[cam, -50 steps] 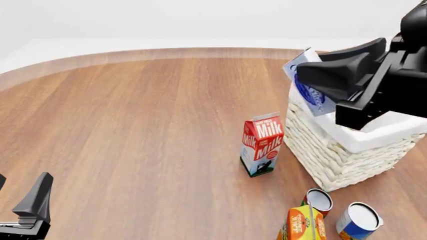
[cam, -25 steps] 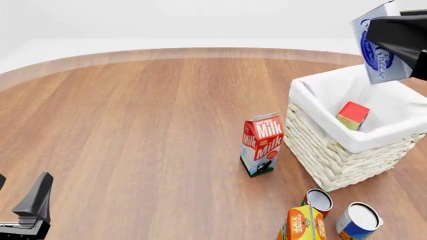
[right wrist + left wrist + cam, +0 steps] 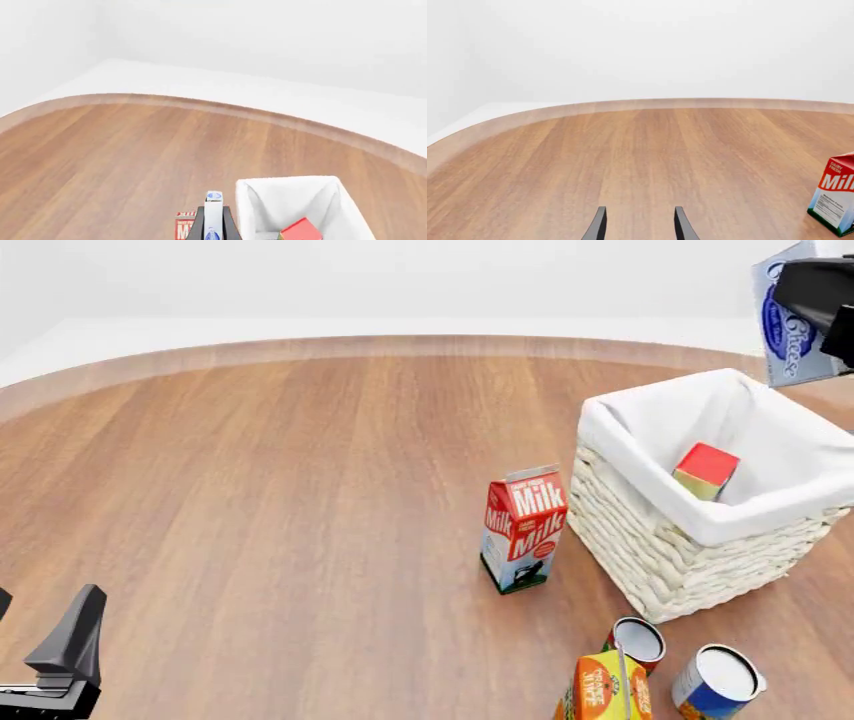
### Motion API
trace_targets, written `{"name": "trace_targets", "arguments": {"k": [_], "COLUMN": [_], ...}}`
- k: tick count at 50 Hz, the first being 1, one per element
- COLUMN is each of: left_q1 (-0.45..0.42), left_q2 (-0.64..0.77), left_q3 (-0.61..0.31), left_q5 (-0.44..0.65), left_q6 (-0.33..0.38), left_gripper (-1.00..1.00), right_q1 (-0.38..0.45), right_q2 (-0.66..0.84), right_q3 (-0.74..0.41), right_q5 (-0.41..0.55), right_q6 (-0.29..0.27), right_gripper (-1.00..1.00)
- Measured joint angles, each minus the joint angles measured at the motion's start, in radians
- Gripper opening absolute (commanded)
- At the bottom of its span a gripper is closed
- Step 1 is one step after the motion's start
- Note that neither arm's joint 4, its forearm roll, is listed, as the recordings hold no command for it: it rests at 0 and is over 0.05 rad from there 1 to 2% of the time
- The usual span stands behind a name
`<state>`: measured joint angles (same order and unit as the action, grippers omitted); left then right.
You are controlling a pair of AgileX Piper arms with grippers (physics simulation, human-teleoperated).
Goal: Pick up the cream cheese box and the butter, and put them in the basket.
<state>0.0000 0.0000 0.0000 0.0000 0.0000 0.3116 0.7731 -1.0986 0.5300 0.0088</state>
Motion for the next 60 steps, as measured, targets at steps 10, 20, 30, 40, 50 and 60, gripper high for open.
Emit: {"name": "trace_targets", "arguments": {"k": [10, 20, 30, 40, 50, 60], "left_q1": [0.0, 0.0, 0.0, 0.0, 0.0, 0.0], "left_q2": [0.0, 0.0, 0.0, 0.0, 0.0, 0.0], "left_q3": [0.0, 0.0, 0.0, 0.0, 0.0, 0.0], "left_q5": [0.0, 0.0, 0.0, 0.0, 0.0, 0.0], "left_q6": [0.0, 0.0, 0.0, 0.0, 0.0, 0.0], "left_gripper": [1.0, 1.0, 1.0, 1.0, 1.0, 1.0], "right_q1": [-0.061, -0.117, -0.166, -0.205, -0.241, -0.268], "right_q2": [0.008, 0.012, 0.023, 0.046, 0.075, 0.111], "right_q3": [-0.001, -0.004, -0.009, -0.004, 0.002, 0.029], "right_q5": [-0.022, -0.037, -0.049, -0.073, -0.1, -0.139], "right_q6": [0.013, 0.024, 0.031, 0.032, 0.038, 0.035], "right_gripper": [-1.0, -1.0, -1.0, -1.0, -1.0, -1.0]}}
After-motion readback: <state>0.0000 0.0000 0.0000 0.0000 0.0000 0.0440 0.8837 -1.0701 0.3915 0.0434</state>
